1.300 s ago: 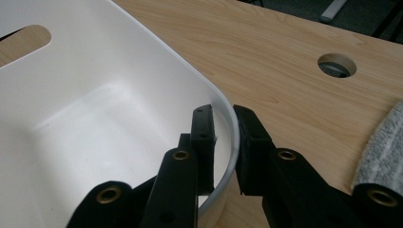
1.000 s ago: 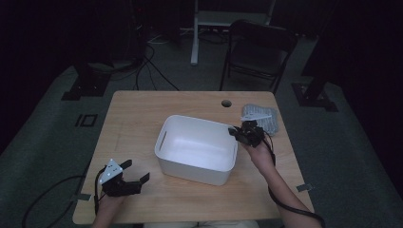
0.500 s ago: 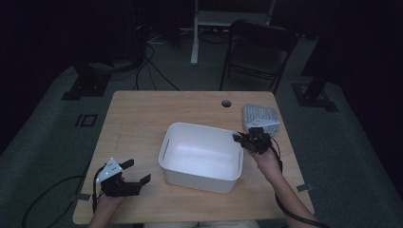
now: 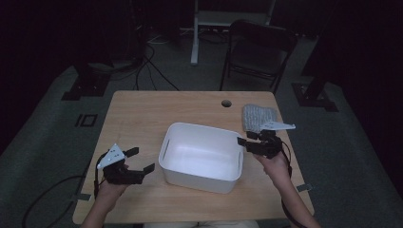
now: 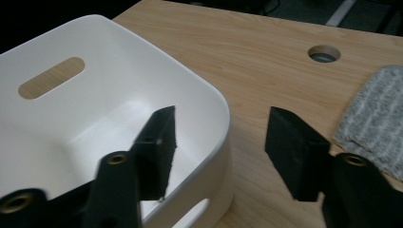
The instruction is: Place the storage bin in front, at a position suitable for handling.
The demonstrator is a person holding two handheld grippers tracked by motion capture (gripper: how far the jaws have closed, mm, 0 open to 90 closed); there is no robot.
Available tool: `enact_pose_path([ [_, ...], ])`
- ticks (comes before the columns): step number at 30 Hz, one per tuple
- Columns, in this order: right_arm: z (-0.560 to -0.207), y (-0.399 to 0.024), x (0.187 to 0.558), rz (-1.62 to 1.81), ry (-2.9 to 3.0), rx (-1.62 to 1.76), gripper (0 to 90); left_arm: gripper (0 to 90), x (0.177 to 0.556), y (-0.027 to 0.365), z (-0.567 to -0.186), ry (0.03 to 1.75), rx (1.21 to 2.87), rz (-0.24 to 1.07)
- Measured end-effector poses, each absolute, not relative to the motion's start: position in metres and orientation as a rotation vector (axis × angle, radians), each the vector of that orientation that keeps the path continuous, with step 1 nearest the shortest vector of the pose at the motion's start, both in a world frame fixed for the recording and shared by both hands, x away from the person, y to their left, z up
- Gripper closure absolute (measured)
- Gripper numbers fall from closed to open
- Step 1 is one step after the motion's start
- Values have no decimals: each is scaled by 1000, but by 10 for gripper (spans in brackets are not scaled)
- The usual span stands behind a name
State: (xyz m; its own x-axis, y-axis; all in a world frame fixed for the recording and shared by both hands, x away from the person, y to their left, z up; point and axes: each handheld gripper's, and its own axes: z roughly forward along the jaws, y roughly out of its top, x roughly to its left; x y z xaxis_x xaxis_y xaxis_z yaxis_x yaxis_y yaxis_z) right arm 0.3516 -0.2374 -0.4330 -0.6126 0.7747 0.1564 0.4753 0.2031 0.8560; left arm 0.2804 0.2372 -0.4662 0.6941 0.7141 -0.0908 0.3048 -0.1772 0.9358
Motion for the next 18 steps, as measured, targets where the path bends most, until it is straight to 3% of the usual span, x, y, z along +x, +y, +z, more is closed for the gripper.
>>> enact_pose_path([
  [3,-432,-237,347,1363,2176,1167,430,63,287,231,-456,794,1778,456],
  [5,-431,-237,344,1370,2146,1161,435,151,292,227,-451,786,1781,456],
  [9,-430,-236,342,1374,2122,1139,457,212,304,217,-446,790,1801,407],
  [10,-431,-231,342,1326,2123,1103,535,245,306,214,-446,789,1813,415],
  [12,-433,-227,343,1308,2143,1092,590,325,310,210,-445,785,1809,404],
  [13,-434,-226,344,1298,2142,1091,642,409,313,208,-445,784,1805,400],
  [15,-436,-224,346,1289,2149,1102,668,451,315,204,-445,786,1813,405],
  [16,-437,-224,348,1297,2151,1113,702,519,317,200,-445,796,1828,429],
  [18,-437,-224,349,1298,2148,1118,704,529,318,198,-445,804,1840,432],
])
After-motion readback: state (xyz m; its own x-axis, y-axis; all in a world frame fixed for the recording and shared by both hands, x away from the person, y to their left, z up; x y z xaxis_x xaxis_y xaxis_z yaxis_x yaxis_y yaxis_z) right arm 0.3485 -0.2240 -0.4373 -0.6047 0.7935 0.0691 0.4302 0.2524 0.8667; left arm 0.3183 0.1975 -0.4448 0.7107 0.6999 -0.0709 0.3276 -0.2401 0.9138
